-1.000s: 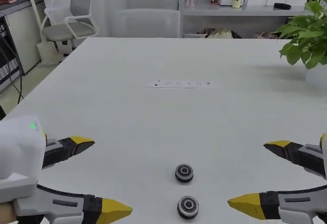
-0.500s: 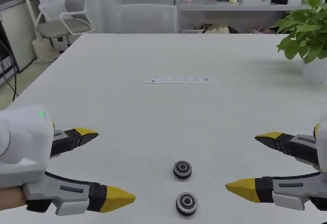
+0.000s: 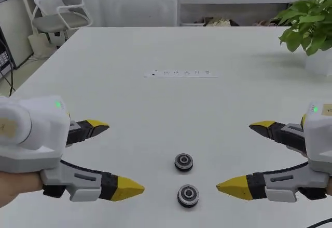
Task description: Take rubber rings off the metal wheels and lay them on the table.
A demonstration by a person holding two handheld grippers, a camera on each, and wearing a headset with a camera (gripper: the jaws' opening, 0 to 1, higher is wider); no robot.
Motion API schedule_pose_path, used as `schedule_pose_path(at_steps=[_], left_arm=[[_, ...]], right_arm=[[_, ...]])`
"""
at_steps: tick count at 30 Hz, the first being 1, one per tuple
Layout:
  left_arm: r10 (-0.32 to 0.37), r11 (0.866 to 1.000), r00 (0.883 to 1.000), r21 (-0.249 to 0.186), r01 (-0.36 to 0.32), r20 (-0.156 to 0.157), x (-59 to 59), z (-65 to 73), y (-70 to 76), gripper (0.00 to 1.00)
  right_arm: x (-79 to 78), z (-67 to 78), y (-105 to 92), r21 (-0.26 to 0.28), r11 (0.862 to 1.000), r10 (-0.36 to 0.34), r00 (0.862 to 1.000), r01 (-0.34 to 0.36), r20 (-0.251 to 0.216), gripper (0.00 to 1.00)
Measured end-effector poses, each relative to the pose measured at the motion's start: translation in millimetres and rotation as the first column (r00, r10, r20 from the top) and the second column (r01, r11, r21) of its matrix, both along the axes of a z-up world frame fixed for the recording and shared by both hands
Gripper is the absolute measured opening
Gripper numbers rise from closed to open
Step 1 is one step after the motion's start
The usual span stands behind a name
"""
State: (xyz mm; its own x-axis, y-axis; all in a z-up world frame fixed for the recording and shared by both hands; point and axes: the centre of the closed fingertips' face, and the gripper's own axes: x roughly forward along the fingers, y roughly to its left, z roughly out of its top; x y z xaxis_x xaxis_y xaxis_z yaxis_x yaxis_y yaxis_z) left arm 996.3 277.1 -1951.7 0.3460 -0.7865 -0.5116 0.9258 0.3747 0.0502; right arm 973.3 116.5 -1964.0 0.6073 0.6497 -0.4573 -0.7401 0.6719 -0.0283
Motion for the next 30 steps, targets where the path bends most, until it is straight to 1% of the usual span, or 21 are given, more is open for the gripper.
schedule_pose_path(at_steps=[2, 7, 12, 19, 23, 30], left_arm=[[-0.008, 1.0, 1.0, 0.0, 0.008, 0.003, 1.4, -1.8, -3.8, 0.9], [-0.023, 1.0, 1.0, 0.0, 0.023, -0.002, 1.5, -7.4, -11.4, 0.9], [-0.055, 0.998, 0.998, 0.02, 0.055, -0.007, -2.8, -14.1, -19.5, 0.9], [-0.086, 0.996, 0.996, 0.021, 0.086, -0.006, -4.0, -16.1, -31.0, 0.9], [-0.102, 0.994, 0.995, 0.024, 0.102, -0.008, -3.9, -18.7, -36.9, 0.9], [-0.125, 0.992, 0.992, 0.023, 0.125, -0.025, -5.5, -24.4, -44.9, 0.9]], right_arm=[[-0.1, -6.0, 0.5, -0.005, 1.0, 0.003, 1.0, -0.003, -0.008, 0.98], [-1.4, -15.2, 1.9, -0.009, 1.0, 0.011, 1.0, -0.011, -0.014, 0.98], [-2.2, -20.1, 5.8, -0.019, 0.999, 0.03, 0.999, -0.03, -0.011, 0.98], [1.7, -25.3, 4.9, -0.017, 0.999, 0.033, 0.999, -0.034, -0.012, 0.99], [3.0, -31.0, 5.3, -0.02, 0.999, 0.035, 0.999, -0.035, -0.021, 0.99], [4.7, -35.8, 7.7, -0.017, 0.999, 0.039, 0.999, -0.04, -0.022, 0.99]])
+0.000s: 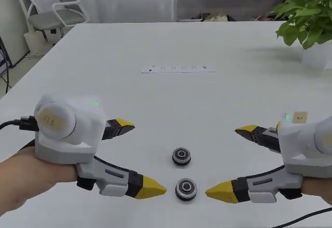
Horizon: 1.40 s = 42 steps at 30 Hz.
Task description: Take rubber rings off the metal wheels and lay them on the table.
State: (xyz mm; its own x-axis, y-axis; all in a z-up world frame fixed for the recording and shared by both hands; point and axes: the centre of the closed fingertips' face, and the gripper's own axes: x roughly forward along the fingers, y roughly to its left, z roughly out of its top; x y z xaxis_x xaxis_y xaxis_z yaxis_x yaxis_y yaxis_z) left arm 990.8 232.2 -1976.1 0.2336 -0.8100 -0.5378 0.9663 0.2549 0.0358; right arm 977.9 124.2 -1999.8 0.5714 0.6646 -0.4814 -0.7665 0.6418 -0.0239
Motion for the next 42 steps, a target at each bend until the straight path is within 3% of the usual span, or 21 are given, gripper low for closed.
schedule_pose_path(at_steps=[13, 21, 35, 42], left_arm=[[-0.045, 0.999, 0.999, 0.019, 0.045, -0.02, -3.9, -14.9, -13.4, 0.86], [-0.071, 0.997, 0.997, 0.026, 0.072, -0.03, -8.0, -20.5, -20.8, 0.8], [-0.107, 0.992, 0.993, 0.055, 0.11, -0.052, -13.4, -36.8, -28.2, 0.68], [-0.134, 0.988, 0.988, 0.066, 0.139, -0.073, -17.0, -46.3, -35.1, 0.57]], right_arm=[[-0.4, -11.5, 6.3, 0.005, 1.0, 0.009, 1.0, -0.009, -0.017, 0.99], [-2.5, -18.3, 10.4, 0.001, 1.0, 0.029, 0.999, -0.029, -0.02, 0.93], [-8.0, -31.7, 14.9, -0.016, 0.997, 0.081, 0.996, -0.082, -0.03, 0.72], [-8.3, -38.9, 16.4, -0.013, 0.995, 0.095, 0.995, -0.095, -0.04, 0.58]])
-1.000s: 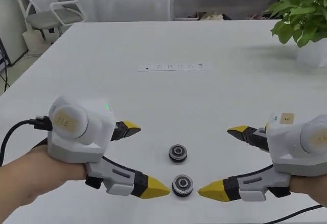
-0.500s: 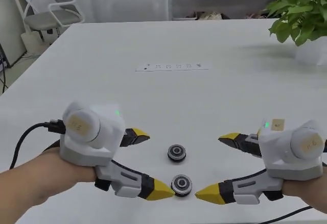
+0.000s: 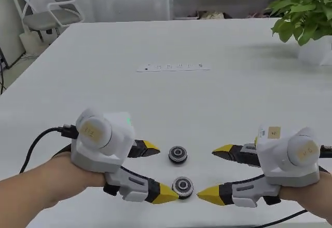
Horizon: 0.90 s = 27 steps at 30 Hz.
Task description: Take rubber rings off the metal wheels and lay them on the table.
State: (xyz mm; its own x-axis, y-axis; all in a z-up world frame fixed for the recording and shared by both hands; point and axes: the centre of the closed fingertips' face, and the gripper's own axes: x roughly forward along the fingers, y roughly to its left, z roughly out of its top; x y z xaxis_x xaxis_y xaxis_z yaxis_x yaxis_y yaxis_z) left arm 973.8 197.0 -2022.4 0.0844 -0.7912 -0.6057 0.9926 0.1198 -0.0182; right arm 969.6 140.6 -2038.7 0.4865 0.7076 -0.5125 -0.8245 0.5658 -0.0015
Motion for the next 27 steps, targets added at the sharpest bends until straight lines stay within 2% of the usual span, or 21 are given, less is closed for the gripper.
schedule_pose_path(at_steps=[17, 27], left_arm=[[-0.031, 0.999, 0.999, 0.038, 0.033, -0.04, -3.9, -22.6, -5.4, 0.41], [-0.047, 0.997, 0.997, 0.053, 0.05, -0.057, -6.7, -31.2, -9.0, 0.35]], right_arm=[[-4.2, -17.5, 10.1, 0.01, 0.999, 0.042, 0.999, -0.042, -0.03, 0.4], [-5.2, -23.2, 15.4, 0.022, 0.998, 0.055, 0.997, -0.054, -0.05, 0.37]])
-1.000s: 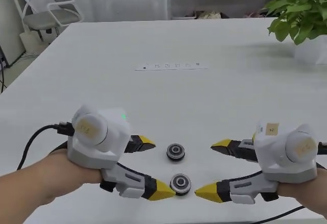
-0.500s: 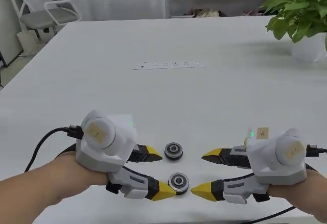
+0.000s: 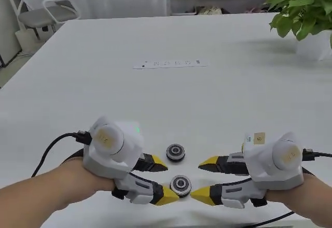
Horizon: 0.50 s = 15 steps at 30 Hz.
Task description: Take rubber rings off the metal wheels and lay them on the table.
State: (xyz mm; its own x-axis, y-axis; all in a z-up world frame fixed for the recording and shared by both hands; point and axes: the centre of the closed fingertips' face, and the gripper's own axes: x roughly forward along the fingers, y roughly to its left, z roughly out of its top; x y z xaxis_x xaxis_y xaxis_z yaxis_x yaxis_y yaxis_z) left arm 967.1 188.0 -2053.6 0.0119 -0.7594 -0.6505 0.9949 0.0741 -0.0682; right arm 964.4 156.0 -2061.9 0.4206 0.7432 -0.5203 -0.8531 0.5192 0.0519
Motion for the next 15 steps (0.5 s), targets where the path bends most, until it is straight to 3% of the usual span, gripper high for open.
schedule_pose_path(at_steps=[15], left_arm=[[-0.019, 1.0, 1.0, 0.01, 0.019, -0.006, -1.8, -8.9, -8.1, 0.24]], right_arm=[[-4.5, -6.0, -0.1, 0.001, 1.0, -0.005, 1.0, 0.005, -0.023, 0.37]])
